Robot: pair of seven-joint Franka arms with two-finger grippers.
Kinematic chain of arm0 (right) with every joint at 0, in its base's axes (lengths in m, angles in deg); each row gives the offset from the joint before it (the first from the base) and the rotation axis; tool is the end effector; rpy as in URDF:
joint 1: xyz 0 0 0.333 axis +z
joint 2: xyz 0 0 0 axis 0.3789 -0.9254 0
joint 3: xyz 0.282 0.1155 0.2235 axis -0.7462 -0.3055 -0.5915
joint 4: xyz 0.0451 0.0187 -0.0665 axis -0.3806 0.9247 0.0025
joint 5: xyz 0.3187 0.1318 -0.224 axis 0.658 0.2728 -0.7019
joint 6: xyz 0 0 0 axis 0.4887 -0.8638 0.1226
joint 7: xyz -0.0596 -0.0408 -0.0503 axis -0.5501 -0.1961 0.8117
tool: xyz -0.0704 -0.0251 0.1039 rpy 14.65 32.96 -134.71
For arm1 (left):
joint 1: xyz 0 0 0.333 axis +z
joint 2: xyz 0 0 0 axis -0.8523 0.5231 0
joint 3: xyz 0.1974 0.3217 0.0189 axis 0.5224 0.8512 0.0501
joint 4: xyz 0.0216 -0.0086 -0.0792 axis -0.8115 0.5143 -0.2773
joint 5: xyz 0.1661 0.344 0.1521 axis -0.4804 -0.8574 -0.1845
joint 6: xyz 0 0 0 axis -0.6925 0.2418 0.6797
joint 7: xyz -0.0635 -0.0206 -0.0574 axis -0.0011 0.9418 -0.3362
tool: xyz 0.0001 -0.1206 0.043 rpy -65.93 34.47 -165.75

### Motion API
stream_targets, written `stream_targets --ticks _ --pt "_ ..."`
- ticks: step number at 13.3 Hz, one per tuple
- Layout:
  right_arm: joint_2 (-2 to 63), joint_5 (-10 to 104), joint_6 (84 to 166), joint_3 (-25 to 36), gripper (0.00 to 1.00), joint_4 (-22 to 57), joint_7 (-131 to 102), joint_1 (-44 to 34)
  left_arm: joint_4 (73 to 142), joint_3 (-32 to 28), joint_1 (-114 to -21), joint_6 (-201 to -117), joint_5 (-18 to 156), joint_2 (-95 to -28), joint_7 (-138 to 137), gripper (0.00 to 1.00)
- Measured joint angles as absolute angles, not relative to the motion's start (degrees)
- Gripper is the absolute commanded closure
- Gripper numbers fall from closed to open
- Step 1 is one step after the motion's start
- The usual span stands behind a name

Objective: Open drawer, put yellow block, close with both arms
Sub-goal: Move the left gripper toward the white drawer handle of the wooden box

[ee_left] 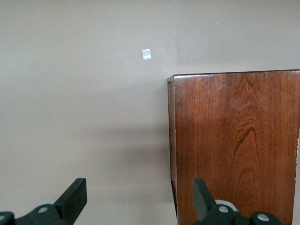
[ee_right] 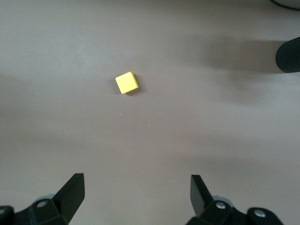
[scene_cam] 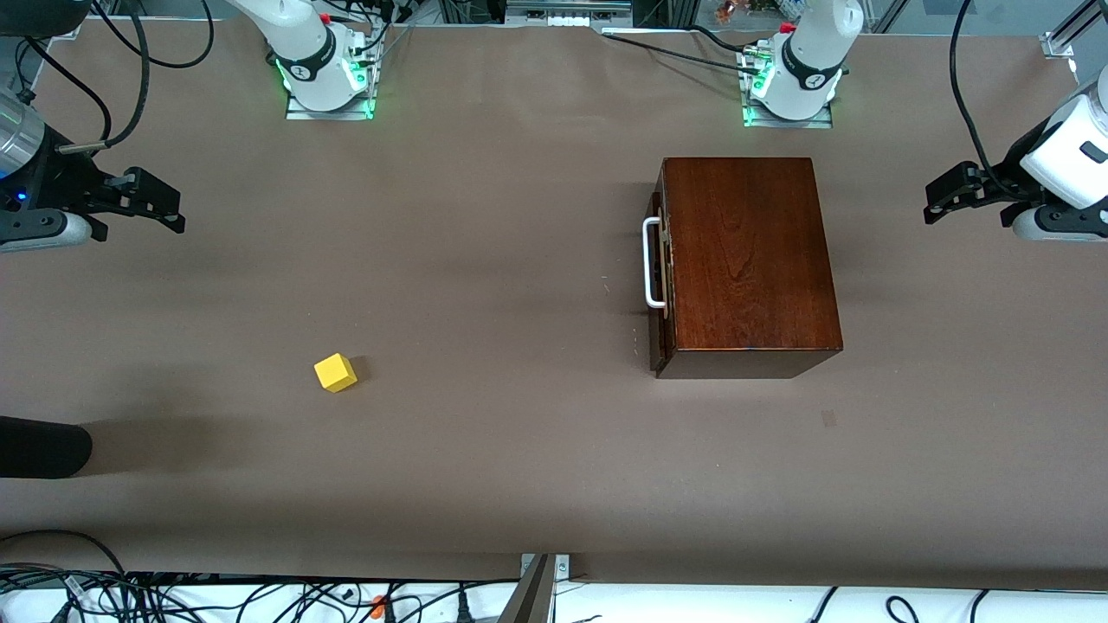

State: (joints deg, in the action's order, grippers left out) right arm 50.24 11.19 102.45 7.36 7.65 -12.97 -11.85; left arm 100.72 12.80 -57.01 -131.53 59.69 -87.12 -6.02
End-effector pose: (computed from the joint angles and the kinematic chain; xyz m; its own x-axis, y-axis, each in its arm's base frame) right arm 0.5989 0.0388 0.6469 0.9925 0.1213 0.0115 0.1214 -0.9925 -0.0103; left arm 0.5699 -0.0176 0.6422 0.9985 -0.0178 -0.0515 -0.0183 -0.9998 -0.0087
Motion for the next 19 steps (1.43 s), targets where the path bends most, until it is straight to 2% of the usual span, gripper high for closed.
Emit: stream_targets --ticks 11,15,19 --pt "50.2 11.2 102.4 7.4 0.0 7.7 -13.0 -11.9 100.7 12.6 -57.1 -131.2 59.7 -87.1 -6.0 0.0" --pt "50.2 11.2 102.4 7.4 0.0 7.7 -13.0 -11.9 100.7 12.3 -57.4 -124.5 59.7 -87.0 -6.0 0.0" --pt "50.2 11.2 102.4 7.4 0.0 7.7 -13.0 -11.9 98.3 10.2 -59.3 -123.8 59.8 -84.2 -6.0 0.0"
